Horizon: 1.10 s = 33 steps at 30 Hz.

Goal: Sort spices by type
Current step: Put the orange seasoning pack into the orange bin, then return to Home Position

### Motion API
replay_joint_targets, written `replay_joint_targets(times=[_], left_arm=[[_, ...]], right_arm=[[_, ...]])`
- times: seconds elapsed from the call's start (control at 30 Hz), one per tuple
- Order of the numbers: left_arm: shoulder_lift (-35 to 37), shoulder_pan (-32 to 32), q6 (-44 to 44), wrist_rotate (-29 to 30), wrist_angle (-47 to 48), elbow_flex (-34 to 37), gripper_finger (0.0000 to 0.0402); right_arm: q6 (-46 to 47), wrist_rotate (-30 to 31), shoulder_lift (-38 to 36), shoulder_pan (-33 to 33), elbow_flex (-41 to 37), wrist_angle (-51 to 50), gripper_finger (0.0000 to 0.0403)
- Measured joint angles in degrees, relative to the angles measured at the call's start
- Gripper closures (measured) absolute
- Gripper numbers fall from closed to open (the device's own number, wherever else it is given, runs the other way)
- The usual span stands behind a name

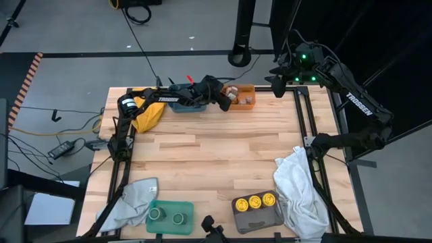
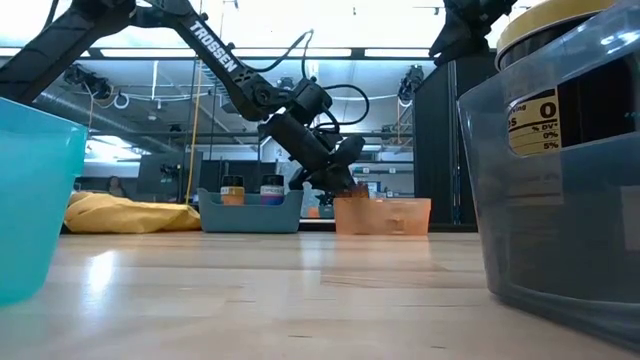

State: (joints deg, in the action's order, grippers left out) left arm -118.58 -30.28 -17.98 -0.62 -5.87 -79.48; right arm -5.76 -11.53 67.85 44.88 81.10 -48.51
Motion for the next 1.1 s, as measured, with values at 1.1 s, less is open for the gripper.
replay_joint_targets(times=[1.1], left_arm=[[5.37, -0.14, -4.07, -27.76, 2.94, -23.5, 0.0236]], right_arm=[[-5.19, -4.68, -9.53, -0.13, 0.0, 0.98, 0.0208]])
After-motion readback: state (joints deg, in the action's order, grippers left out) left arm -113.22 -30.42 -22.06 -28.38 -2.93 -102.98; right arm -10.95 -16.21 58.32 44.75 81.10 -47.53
